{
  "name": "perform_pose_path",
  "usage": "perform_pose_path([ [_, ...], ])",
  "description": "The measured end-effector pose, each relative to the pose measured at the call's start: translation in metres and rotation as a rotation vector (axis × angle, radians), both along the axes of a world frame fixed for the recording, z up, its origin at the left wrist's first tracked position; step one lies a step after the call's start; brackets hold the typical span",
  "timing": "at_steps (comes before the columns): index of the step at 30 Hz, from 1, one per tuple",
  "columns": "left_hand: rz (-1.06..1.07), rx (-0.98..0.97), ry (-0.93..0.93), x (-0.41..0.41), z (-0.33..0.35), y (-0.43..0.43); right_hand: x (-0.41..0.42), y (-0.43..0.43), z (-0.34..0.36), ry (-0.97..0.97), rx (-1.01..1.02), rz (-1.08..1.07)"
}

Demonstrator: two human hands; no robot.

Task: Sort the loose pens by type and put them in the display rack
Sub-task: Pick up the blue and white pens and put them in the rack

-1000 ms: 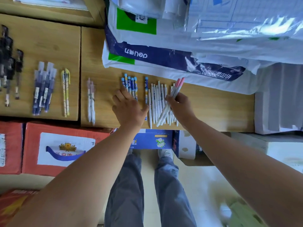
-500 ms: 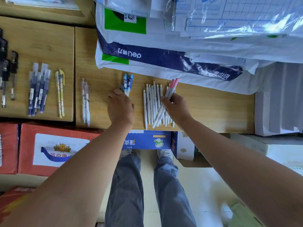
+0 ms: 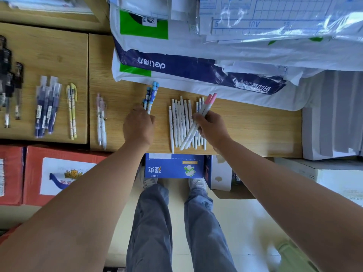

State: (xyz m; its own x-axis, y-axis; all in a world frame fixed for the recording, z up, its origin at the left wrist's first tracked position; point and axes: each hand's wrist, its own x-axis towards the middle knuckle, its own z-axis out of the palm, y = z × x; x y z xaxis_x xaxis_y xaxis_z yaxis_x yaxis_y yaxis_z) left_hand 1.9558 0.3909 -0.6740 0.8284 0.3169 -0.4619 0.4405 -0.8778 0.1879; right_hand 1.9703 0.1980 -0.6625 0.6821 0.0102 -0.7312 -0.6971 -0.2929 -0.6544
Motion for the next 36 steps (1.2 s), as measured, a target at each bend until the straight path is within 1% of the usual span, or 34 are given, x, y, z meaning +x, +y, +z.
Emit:
perform_pose_path([
  [3, 0.054, -0.172, -0.023, -0.006, 0.010, -0.003, -0.003, -0.003, 0.009, 0.040, 0.084, -0.051],
  [6, 0.045, -0.290, -0.020, -0.011, 0.026, -0.012, -0.003, -0.009, 0.021, 0.079, 0.161, -0.105],
  [9, 0.136, -0.507, 0.002, -0.015, 0.042, -0.023, -0.004, -0.021, 0.038, 0.072, 0.198, -0.122],
  [11, 0.152, -0.579, 0.006, -0.017, 0.062, -0.035, -0.005, -0.033, 0.056, 0.048, 0.181, -0.098],
  [13, 0.107, -0.599, 0.014, -0.020, 0.085, -0.048, -0.007, -0.046, 0.075, 0.027, 0.155, -0.078],
  [17, 0.059, -0.654, -0.017, -0.024, 0.133, -0.080, -0.015, -0.074, 0.117, 0.008, 0.213, -0.100],
  [20, 0.081, -0.704, -0.036, -0.026, 0.164, -0.102, -0.025, -0.096, 0.153, 0.010, 0.229, -0.180],
  [22, 0.071, -0.749, -0.016, -0.027, 0.188, -0.117, -0.035, -0.113, 0.178, -0.004, 0.213, -0.233],
  [28, -0.142, -0.787, -0.008, -0.037, 0.269, -0.171, -0.074, -0.161, 0.253, -0.139, 0.198, -0.411],
  [31, -0.254, -0.781, 0.008, -0.040, 0.299, -0.206, -0.089, -0.192, 0.285, -0.161, 0.193, -0.515],
  [36, -0.350, -0.773, 0.027, -0.042, 0.338, -0.279, -0.104, -0.263, 0.327, -0.221, 0.211, -0.625],
])
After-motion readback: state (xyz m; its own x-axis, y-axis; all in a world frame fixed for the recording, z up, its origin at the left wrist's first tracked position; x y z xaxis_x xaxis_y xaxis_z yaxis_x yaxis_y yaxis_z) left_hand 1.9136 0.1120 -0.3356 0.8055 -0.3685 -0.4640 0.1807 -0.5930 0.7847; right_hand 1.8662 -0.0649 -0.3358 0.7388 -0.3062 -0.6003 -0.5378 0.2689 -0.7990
